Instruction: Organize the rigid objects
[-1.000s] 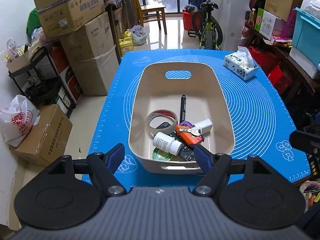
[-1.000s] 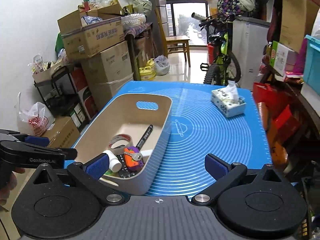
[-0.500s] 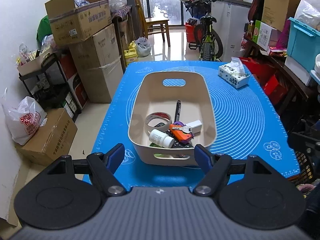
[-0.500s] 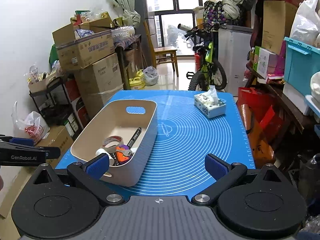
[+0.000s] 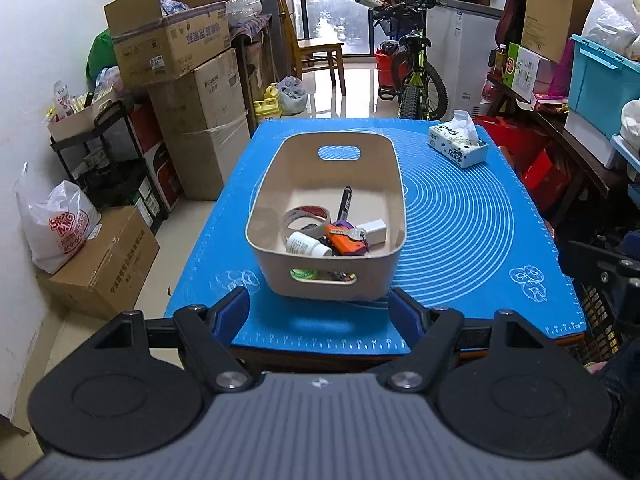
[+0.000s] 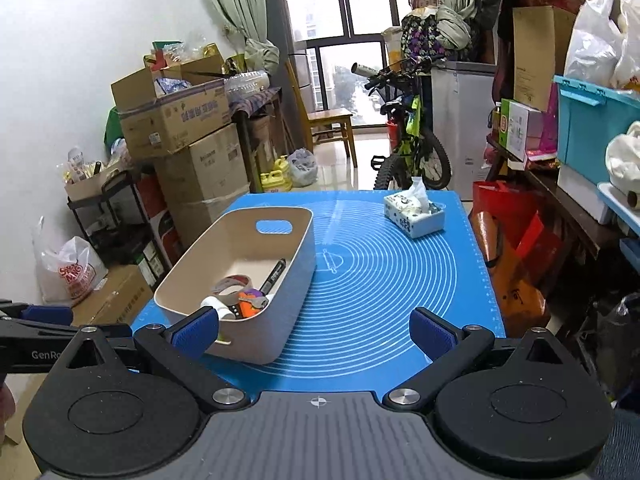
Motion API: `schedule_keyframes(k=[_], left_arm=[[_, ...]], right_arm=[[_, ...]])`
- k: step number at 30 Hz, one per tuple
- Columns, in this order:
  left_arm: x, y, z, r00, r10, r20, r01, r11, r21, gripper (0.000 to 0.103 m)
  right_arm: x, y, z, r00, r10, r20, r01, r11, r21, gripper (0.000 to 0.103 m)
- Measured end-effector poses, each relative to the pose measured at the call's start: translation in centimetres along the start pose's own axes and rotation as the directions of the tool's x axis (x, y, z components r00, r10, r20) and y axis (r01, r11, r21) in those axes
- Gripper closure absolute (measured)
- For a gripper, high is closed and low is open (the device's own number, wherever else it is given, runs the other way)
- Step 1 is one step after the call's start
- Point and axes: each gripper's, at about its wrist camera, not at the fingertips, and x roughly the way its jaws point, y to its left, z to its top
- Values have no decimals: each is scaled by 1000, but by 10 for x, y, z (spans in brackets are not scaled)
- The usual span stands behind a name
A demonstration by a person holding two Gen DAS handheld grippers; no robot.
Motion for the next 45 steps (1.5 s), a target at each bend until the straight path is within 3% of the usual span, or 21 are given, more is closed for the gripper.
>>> schedule_keyframes(k=[24,45], left_arm=[[4,-17,-17,1000,9,4,-9,1000,6,26],[11,-25,-21,1000,-16,-26,17,999,32,26]], right_arm=[[-3,-1,-28,997,-13,-80,13,1000,-5,3],[2,-6,-33,993,-40,-111,40,999,-3,3]])
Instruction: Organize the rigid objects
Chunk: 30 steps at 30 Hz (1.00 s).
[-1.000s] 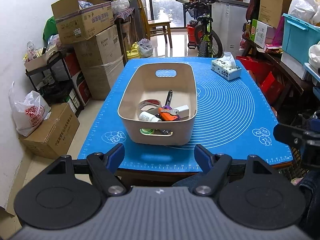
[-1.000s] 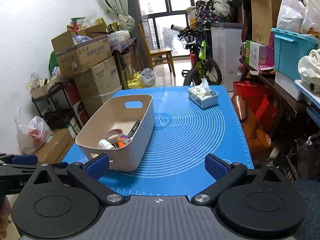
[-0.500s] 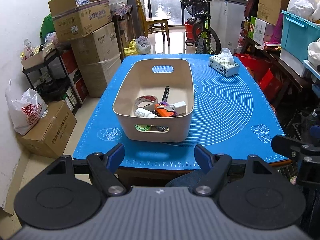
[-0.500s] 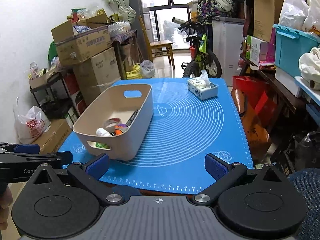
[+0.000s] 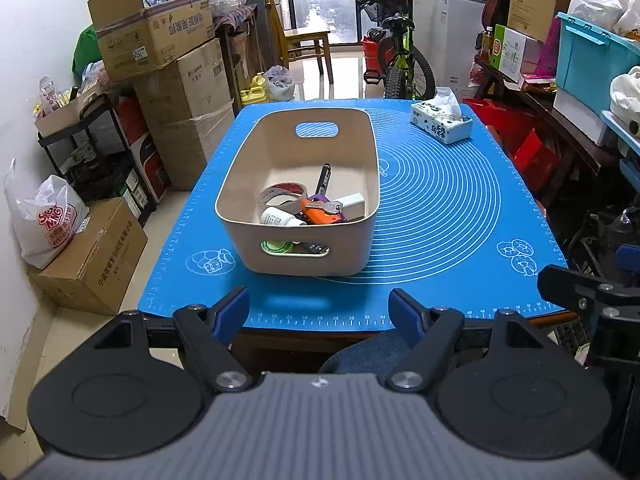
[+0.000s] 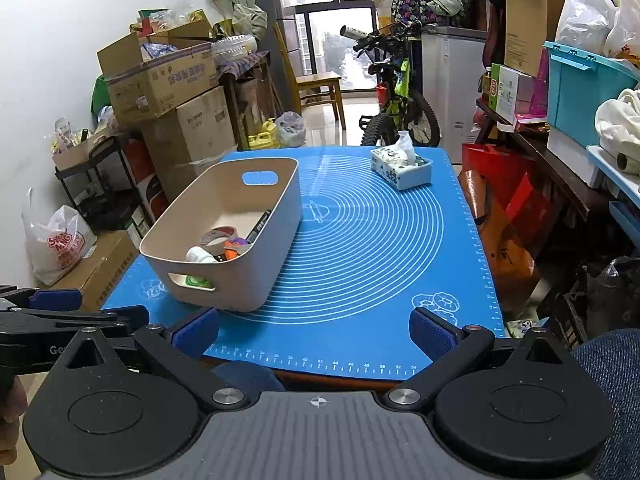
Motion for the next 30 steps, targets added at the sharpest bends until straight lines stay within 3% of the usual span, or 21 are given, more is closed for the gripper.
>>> schedule_keyframes(k=[30], left_arm=[[1,2,0,1000,-7,-3,7,1000,-2,26]], right_arm=[[1,-3,-2,1000,-8,-5,8,1000,-7,3]])
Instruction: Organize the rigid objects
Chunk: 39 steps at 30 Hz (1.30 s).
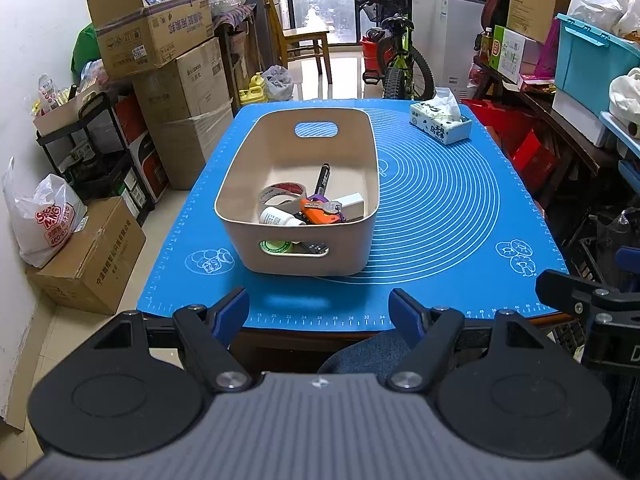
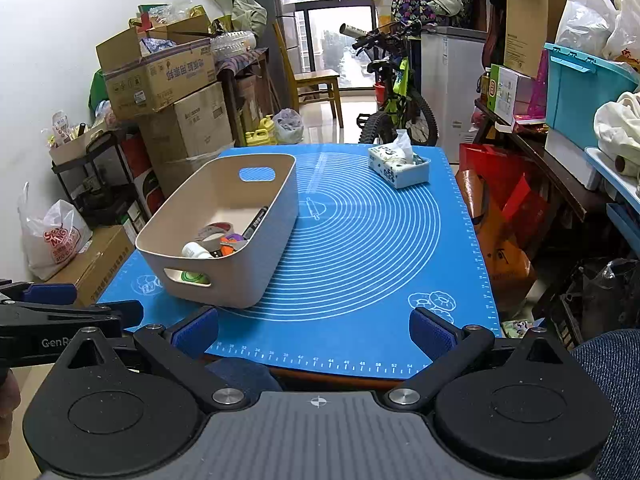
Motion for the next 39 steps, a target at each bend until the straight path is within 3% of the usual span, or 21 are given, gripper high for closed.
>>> schedule_keyframes(k=[39], left_arm=[[0,0,3,1000,-2,1,2,1000,-1,26]], right_arm=[[-1,0,0,1000,-6,-3,6,1000,-4,3]])
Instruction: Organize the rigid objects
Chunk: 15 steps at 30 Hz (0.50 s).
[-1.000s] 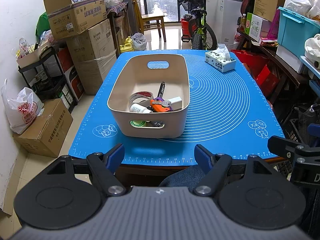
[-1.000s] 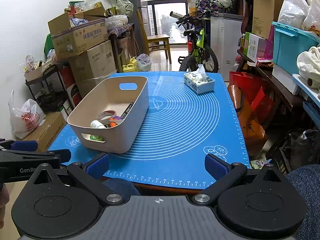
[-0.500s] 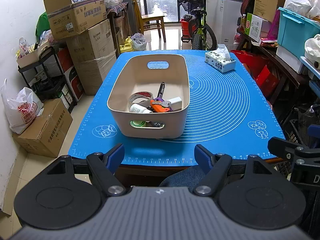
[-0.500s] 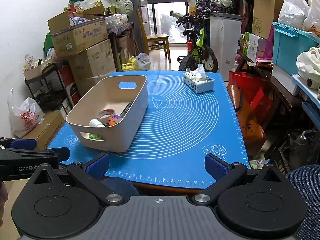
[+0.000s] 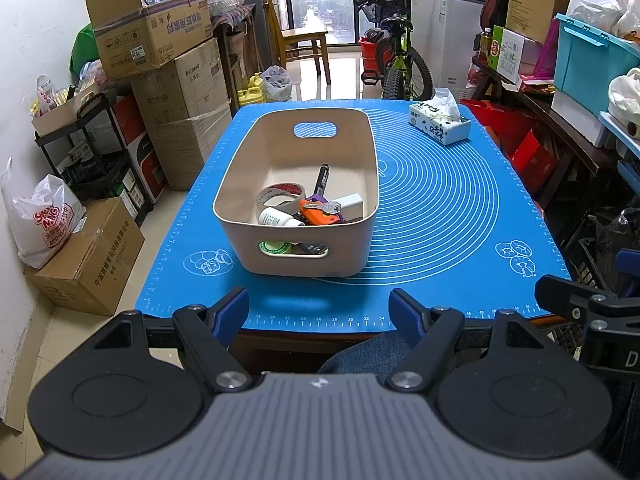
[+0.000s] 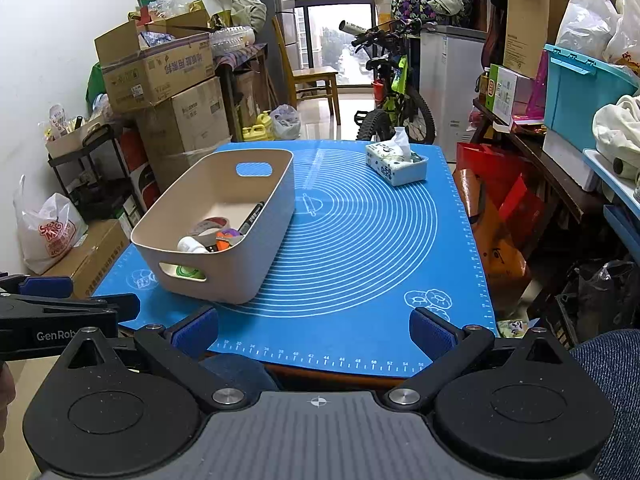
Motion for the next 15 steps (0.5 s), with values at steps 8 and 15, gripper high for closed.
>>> schedule_keyframes(k=[8,15], left_arm=[[0,0,0,1000,-1,0,1,1000,0,26],[1,-1,0,1000,0,1,0,1000,1,26]], right_arm=[[0,1,1,1000,-1,-1,1,1000,-1,3],[0,2,1,1000,-2,-1,2,1000,-1,3]])
